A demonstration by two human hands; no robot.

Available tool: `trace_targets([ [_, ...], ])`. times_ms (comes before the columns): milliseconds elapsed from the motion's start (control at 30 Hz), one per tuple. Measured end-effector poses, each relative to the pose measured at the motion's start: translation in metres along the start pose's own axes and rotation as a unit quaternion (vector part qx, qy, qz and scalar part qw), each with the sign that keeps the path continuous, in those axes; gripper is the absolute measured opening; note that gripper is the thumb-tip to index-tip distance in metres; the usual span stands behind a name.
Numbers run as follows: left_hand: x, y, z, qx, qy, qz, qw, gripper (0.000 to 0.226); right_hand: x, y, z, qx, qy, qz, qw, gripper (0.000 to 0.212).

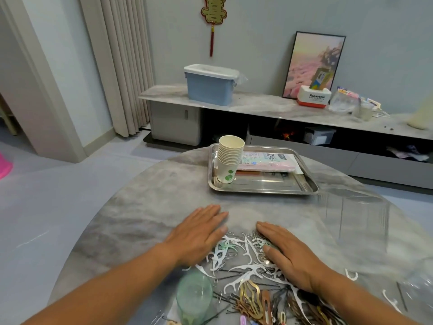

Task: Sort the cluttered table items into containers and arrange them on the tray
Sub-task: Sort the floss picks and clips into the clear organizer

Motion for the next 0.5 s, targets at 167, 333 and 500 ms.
trace_targets([
  [167, -0.001, 0.046, 0.007, 0.009, -0.045, 0.063, 0.997, 0.063, 0.001, 0.002, -0.009, 0.072, 0.002, 0.04, 0.997, 0.049],
  [333, -0.005, 0.06, 0.006, -0.044, -0.106, 0.122, 0.986, 0.054, -0.033, 0.005, -0.033, 0.063, 0.082, 0.068, 0.992, 0.059],
  [500, 0.009, 0.059, 0.007, -0.089, -0.174, 0.082, 0.977, 0.063, -0.091, 0.034, -0.039, 0.027, 0.092, 0.11, 0.989, 0.077],
])
Point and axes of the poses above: each hand's wrist, its own x-axis towards the middle knuckle, its own z-axis out of the palm, y = z × x, the point moved 8 cm from there along x, towards the middle knuckle, and after that the axes turned 5 degrees about -z, right-handed, at the moved point
